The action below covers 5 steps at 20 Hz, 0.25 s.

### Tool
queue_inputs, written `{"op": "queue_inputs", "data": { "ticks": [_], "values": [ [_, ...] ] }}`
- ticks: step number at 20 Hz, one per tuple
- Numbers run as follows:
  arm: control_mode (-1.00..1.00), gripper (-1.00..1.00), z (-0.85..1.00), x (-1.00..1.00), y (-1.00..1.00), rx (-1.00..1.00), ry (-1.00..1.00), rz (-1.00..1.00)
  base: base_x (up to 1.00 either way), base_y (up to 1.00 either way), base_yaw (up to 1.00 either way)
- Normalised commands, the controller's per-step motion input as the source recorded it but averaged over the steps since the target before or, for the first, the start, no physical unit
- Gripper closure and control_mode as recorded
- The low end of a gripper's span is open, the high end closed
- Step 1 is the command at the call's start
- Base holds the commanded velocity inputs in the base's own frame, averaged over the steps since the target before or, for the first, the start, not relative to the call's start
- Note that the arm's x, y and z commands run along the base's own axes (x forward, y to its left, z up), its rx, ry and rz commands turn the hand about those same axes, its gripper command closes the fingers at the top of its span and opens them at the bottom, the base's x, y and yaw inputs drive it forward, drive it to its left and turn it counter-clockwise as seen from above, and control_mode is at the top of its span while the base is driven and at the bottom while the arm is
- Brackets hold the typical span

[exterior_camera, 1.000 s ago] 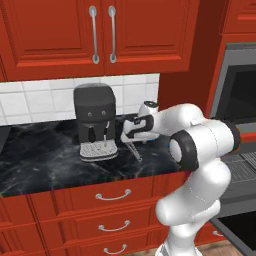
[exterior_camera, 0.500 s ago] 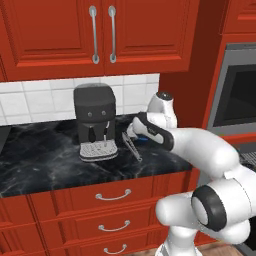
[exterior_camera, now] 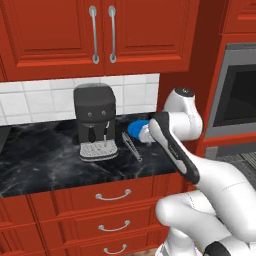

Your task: Pick up the tongs from the counter and place them near the plate next to the oven.

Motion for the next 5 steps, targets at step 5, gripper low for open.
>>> {"op": "queue_inputs", "data": {
  "ticks": [5],
  "values": [
    [-1.00,-1.00,0.06,-1.00,-0.06,-0.03,0.10,0.00,0.00,0.00,0.00]
  ]
}}
